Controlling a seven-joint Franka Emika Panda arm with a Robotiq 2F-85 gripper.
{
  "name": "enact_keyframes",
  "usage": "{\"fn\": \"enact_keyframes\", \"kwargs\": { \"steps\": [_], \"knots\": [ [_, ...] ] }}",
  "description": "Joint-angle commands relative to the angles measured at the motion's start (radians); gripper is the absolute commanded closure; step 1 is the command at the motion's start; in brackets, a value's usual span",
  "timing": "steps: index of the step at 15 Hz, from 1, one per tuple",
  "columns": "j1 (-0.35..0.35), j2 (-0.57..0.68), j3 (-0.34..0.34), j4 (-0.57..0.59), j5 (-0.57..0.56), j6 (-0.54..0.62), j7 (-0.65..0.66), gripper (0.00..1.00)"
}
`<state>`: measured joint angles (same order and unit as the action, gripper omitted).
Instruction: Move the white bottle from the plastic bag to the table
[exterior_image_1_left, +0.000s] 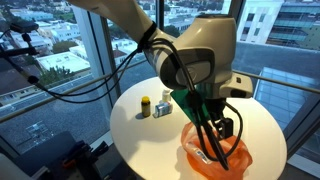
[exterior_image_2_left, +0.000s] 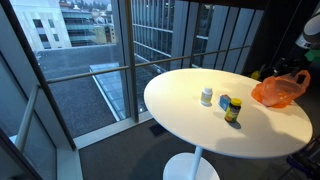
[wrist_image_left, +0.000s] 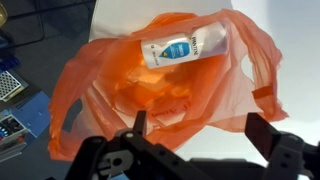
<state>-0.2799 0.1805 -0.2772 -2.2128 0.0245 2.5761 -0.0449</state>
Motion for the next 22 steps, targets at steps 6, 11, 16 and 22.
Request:
{"fn": "enact_keyframes", "kwargs": {
  "steps": [6, 11, 16, 22],
  "knots": [
    [-0.034, 0.114, -0.002, 0.111, 0.006, -0.072, -0.007, 0.0],
    [-0.033, 0.106, 0.002, 0.094, 0.002, -0.064, -0.004, 0.0],
    [-0.028, 0.12, -0.003, 0.084, 0.006, -0.013, 0.041, 0.0],
    [-0.019, 0.145, -0.005, 0.079, 0.028, 0.019, 0.15, 0.0]
  ]
}}
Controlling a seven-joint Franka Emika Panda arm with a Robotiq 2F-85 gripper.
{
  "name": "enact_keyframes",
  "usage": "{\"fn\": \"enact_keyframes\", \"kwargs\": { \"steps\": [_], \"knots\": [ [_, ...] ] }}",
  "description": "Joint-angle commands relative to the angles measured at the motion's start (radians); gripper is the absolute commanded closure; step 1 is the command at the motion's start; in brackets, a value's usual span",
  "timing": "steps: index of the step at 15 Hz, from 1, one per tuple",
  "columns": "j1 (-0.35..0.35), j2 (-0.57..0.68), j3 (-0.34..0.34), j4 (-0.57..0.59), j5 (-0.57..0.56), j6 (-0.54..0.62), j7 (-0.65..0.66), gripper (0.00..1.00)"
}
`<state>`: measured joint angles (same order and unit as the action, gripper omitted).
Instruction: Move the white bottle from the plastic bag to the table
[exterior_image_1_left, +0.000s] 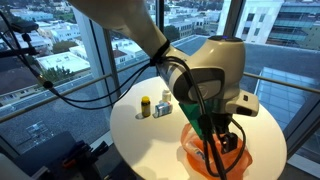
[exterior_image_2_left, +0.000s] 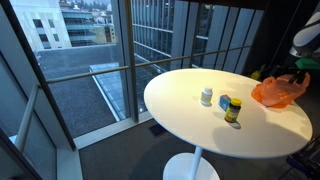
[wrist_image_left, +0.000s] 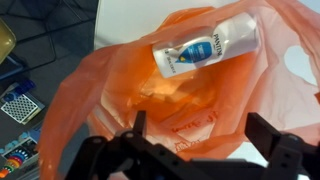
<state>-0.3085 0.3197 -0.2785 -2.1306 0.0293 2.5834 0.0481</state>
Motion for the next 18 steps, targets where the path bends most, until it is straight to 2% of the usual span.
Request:
{"fn": "enact_keyframes", "kwargs": {
  "steps": [1, 12, 18],
  "knots": [
    [0.012, 0.004, -0.003, -0.004, 0.028, 0.005, 0.078, 0.0],
    [0.034, 0.015, -0.02, -0.02, 0.062, -0.013, 0.284, 0.0],
    [0.035, 0.033, -0.014, -0.04, 0.075, 0.004, 0.311, 0.0]
  ]
}}
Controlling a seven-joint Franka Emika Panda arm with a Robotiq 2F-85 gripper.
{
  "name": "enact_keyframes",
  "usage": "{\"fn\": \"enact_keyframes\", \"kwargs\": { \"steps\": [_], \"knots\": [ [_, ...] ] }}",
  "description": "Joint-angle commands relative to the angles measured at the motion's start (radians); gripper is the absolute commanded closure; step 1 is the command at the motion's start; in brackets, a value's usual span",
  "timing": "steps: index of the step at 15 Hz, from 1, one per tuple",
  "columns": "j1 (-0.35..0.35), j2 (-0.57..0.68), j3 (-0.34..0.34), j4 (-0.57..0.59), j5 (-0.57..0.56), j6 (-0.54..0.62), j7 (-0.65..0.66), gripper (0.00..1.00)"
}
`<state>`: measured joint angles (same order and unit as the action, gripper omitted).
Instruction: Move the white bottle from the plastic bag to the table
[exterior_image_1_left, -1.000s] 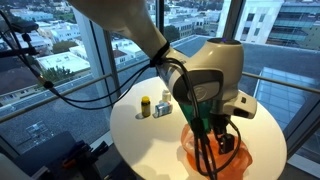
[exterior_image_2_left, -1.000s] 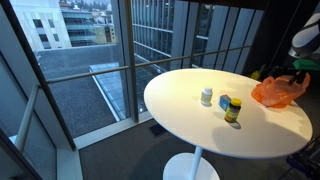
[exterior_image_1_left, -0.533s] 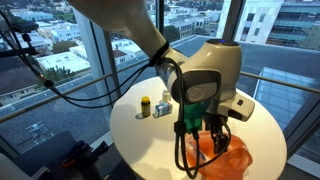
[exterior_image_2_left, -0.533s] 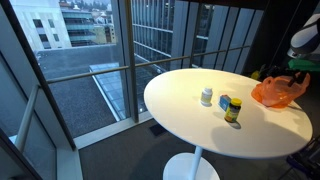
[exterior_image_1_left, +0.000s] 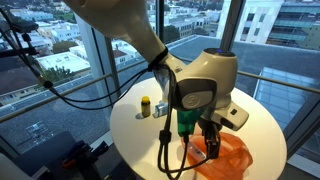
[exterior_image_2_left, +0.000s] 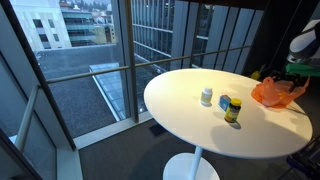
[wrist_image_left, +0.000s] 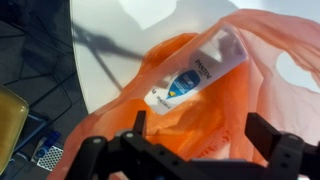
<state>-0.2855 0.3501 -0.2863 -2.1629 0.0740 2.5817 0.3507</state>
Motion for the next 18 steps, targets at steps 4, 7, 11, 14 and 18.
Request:
{"fn": "enact_keyframes", "kwargs": {
  "steps": [4, 7, 11, 14, 18],
  "knots": [
    [0.012, 0.012, 0.006, -0.01, 0.064, 0.005, -0.008, 0.0],
    [0.015, 0.023, 0.009, -0.01, 0.085, 0.006, -0.004, 0.0],
    [0.007, 0.041, 0.017, -0.008, 0.117, 0.02, -0.018, 0.0],
    [0.003, 0.054, 0.024, -0.006, 0.138, 0.031, -0.032, 0.0],
    [-0.001, 0.067, 0.035, -0.006, 0.152, 0.055, -0.052, 0.0]
  ]
}}
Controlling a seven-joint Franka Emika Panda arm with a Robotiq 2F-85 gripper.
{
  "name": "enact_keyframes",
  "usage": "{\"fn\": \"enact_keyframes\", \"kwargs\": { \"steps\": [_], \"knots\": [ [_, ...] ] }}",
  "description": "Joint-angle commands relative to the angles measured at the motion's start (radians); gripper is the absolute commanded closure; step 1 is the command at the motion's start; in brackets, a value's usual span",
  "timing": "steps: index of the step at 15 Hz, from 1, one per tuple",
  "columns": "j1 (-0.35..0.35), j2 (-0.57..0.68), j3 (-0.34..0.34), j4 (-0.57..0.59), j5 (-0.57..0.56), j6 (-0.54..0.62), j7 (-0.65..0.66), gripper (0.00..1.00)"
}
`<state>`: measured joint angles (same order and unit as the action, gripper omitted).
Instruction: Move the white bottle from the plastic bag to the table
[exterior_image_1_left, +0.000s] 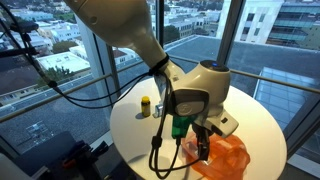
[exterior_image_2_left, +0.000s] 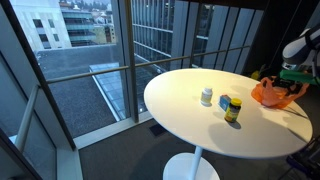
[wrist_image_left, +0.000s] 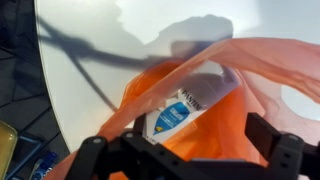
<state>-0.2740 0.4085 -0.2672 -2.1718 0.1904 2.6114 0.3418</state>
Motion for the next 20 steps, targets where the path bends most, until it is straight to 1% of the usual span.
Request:
{"fn": "enact_keyframes", "kwargs": {
  "steps": [1, 8, 20],
  "knots": [
    [-0.013, 0.013, 0.018, 0.002, 0.037, 0.034, -0.048, 0.0],
    [-0.012, 0.034, 0.025, 0.018, 0.046, 0.063, -0.052, 0.0],
    [-0.009, 0.042, 0.007, 0.021, 0.047, 0.036, -0.004, 0.0]
  ]
}}
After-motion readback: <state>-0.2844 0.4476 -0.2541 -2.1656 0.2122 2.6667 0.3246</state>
